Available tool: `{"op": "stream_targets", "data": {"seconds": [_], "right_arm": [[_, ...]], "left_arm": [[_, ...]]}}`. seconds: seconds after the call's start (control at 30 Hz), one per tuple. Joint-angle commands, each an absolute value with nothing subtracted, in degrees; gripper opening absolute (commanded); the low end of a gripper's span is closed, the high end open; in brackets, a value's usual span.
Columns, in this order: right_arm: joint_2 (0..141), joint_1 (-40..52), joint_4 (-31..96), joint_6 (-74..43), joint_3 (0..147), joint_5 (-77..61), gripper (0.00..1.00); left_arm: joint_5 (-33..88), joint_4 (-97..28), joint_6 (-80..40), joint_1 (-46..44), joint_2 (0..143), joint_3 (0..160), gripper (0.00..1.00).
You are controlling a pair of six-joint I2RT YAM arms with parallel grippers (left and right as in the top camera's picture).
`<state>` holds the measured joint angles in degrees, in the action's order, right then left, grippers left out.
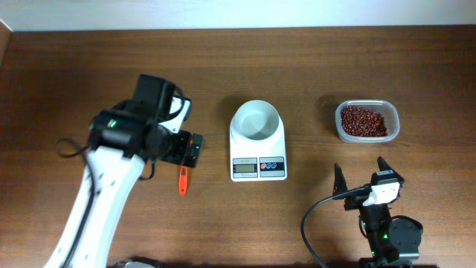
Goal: Scoop item into bowl and weigh 50g on scale
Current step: 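Move the left gripper over the orange scoop and lower onto its handle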
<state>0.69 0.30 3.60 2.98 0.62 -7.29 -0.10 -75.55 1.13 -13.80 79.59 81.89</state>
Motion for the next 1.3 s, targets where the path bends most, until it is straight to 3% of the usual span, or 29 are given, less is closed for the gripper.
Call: {"op": "stream_targets", "data": {"seconds": [0.0, 0.07, 0.1, 0.47, 0.67, 1.27], "right_arm": [[0.2, -0.1, 3.9, 2.7, 0.3, -6.8, 0.98], [0.2, -0.1, 3.9, 2.7, 0.3, -6.8, 0.99], [0.2, -0.1, 3.9, 2.7, 0.3, -6.8, 0.99], [0.2, -0.1, 3.9, 2.7, 0.3, -6.8, 0.99], [0.2, -0.1, 3.9, 2.7, 0.3, -6.8, 0.99], [0.2, -0.1, 3.9, 2.7, 0.3, -6.8, 0.99]], "left_arm": [[3.6, -76.0, 0.7, -14.1, 87.2, 82.6, 0.38], [4.3, -76.0, 0.7, -14.1, 91.0, 82.6, 0.03], [4.3, -76.3, 0.6, -14.1, 92.9, 82.6, 0.0], [3.8, -70.7, -3.9, -14.1, 104.9, 82.5, 0.0], [-4.4, -66.6, -10.9, -14.1, 107.8, 82.5, 0.0], [-8.9, -56.3, -15.0, -14.1, 117.3, 82.6, 0.0]]}}
